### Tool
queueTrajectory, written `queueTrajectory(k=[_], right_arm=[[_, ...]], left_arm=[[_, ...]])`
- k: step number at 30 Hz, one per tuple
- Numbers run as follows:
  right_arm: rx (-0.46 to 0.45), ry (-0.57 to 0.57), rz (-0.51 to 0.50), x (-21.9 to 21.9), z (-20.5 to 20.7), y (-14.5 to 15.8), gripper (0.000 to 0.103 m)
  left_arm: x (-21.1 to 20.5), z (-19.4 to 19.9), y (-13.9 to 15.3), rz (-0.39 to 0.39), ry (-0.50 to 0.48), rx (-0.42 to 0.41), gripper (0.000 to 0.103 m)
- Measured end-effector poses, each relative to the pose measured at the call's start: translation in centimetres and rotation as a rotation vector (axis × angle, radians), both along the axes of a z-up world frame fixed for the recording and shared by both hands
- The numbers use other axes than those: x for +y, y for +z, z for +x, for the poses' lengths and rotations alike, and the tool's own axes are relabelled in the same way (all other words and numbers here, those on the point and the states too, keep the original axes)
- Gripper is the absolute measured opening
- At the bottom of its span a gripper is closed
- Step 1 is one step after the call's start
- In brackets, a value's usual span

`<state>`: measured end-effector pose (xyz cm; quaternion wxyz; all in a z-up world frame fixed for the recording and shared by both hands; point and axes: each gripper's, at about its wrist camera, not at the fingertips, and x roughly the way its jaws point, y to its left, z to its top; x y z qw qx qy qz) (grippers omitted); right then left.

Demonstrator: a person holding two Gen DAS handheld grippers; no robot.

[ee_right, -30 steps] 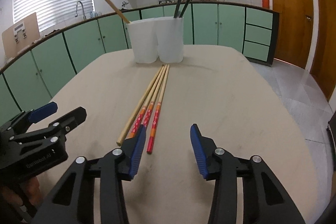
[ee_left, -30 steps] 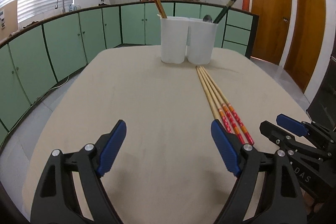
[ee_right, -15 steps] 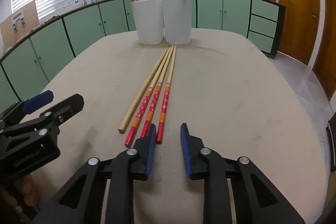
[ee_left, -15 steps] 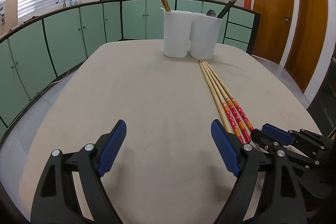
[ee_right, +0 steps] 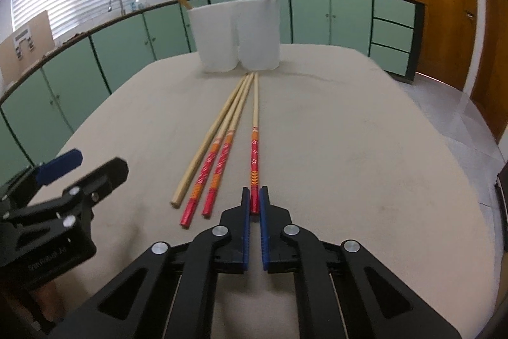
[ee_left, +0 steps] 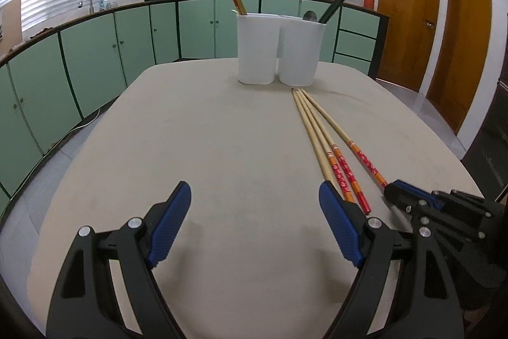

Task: Organize utensils
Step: 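Grasp a red-patterned chopstick with right tool while left tool grasps a plain wooden chopstick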

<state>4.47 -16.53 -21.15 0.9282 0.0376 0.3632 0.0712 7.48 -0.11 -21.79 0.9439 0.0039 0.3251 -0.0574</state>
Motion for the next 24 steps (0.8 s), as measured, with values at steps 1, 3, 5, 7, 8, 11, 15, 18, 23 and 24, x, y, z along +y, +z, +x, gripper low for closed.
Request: queueTrajectory(k=[1,3,5,7,8,11,15,18,23,24], right_arm=[[-0.006,-0.012,0.001,-0.4,-0.1,0.2,0.005],[-0.016,-0.034,0.01,-1.3,-0.2,0.5,0.005],[-0.02,-0.055,0.02,-2.1,-0.3,0.6,0.005],[-0.021,-0.074,0.031,-3.0,-0.3,0.7,0.005],[-0.023,-0.082,0.036,-3.4,-0.4,0.7,0.005],[-0.031,-0.088,0.043,-3.9,-0.5,0.9,0.005],[-0.057,-0.08,0.038,-3.9,-0.7,1.3,0.005],[-0.066,-0.074,0.046,-3.9,-0.8,1.5,0.005],[-0.076,-0.071,0.055,-4.1,-0.8,1.8,0.005],[-0.076,-0.071,0.057,-4.2,-0.8,1.8,0.005]], left_arm=[[-0.2,0.0,0.0,-0.001,-0.005,0.003,0.08],[-0.7,0.0,-0.1,-0.007,-0.021,0.012,0.08],[-1.2,0.0,-0.3,-0.008,-0.036,0.021,0.08],[-1.7,0.1,-0.5,-0.008,-0.047,0.034,0.078],[-1.9,0.2,-0.6,-0.009,-0.053,0.042,0.078],[-2.6,0.5,-0.9,0.001,-0.058,0.053,0.077],[-3.1,0.8,-1.2,0.003,-0.056,0.071,0.075],[-3.4,1.2,-1.6,0.005,-0.051,0.097,0.07],[-3.8,1.8,-2.0,0.011,-0.047,0.13,0.066],[-4.0,1.8,-2.0,0.015,-0.049,0.133,0.066]])
